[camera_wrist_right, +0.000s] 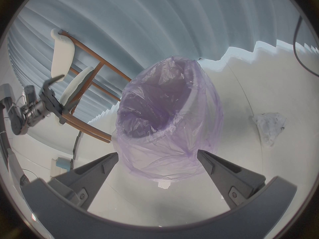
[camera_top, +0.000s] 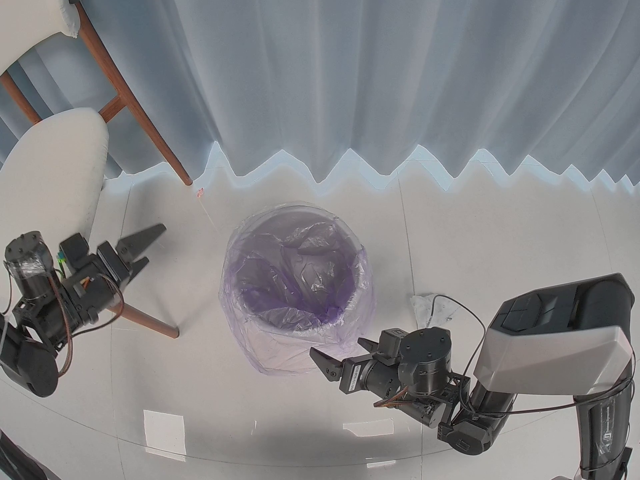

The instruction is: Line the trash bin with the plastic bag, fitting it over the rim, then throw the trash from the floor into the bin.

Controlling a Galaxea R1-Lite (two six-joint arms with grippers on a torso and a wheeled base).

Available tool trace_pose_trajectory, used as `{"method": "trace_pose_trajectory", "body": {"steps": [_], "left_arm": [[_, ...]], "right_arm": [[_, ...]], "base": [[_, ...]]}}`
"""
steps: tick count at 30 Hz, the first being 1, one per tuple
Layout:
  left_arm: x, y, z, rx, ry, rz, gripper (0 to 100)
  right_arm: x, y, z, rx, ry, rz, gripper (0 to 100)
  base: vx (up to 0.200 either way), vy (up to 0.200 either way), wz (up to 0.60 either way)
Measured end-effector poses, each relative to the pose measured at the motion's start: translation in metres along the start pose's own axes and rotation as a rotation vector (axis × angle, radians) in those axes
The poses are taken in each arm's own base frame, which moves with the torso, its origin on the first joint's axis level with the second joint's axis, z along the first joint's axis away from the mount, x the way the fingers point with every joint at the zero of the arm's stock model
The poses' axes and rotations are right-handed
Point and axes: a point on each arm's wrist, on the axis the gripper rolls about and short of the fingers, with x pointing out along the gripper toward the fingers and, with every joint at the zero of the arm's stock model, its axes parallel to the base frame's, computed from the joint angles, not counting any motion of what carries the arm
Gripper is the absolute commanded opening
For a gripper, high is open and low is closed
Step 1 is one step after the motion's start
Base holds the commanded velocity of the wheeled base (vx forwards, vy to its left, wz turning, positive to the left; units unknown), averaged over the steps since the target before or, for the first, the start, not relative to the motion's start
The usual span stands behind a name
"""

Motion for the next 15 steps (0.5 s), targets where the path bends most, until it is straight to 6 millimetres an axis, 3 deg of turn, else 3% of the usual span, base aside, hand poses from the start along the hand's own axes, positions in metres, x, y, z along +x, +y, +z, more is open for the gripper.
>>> {"method": "trace_pose_trajectory", "body": {"steps": [6,15], "left_arm": [[0.013,0.037,-0.027,0.012,0.098,0.083,100],[0.030,0.069,-0.057,0.002,0.137,0.128,100]], "right_arm": [[0.000,0.001,-0.002,-0.003,0.003,0.002,100],[0.001,0.001,-0.003,-0.005,0.006,0.004,100]], "base": [[0.000,0.000,0.00],[0.000,0.000,0.00]]}}
